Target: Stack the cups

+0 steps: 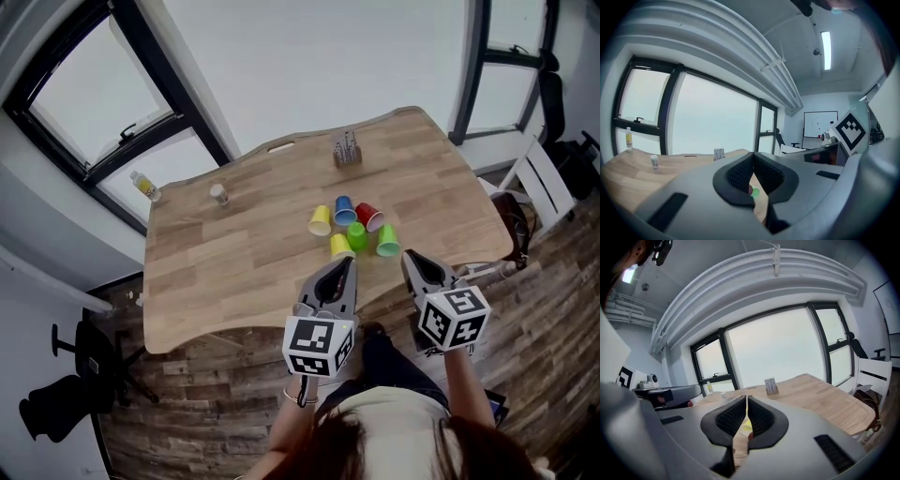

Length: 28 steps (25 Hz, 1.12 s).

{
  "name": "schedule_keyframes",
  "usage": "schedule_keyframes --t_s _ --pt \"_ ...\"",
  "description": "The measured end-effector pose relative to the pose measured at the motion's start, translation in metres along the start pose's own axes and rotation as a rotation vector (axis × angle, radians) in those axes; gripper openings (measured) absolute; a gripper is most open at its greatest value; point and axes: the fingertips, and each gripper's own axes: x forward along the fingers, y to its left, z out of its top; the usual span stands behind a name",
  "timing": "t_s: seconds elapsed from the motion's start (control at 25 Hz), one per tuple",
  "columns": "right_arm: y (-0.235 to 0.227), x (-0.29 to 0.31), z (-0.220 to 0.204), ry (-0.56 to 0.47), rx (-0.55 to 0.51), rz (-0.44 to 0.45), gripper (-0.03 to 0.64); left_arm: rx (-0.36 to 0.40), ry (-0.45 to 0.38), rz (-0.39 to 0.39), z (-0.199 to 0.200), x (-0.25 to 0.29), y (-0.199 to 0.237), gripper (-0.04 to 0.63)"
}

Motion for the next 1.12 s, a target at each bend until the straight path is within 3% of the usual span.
schedule_keyframes --t_s 0.6,1.12 --pt "-0.061 0.079 -0.012 0.173 0.073 -0.011 0.075 -0.026 0.066 -0.002 -0.015 0.073 0.042 0.018" --pt "-0.106 0.131 -0.058 0.406 0.169 0.002 0.122 -0.053 0.134 0.000 -0.044 0.110 0.062 0.018"
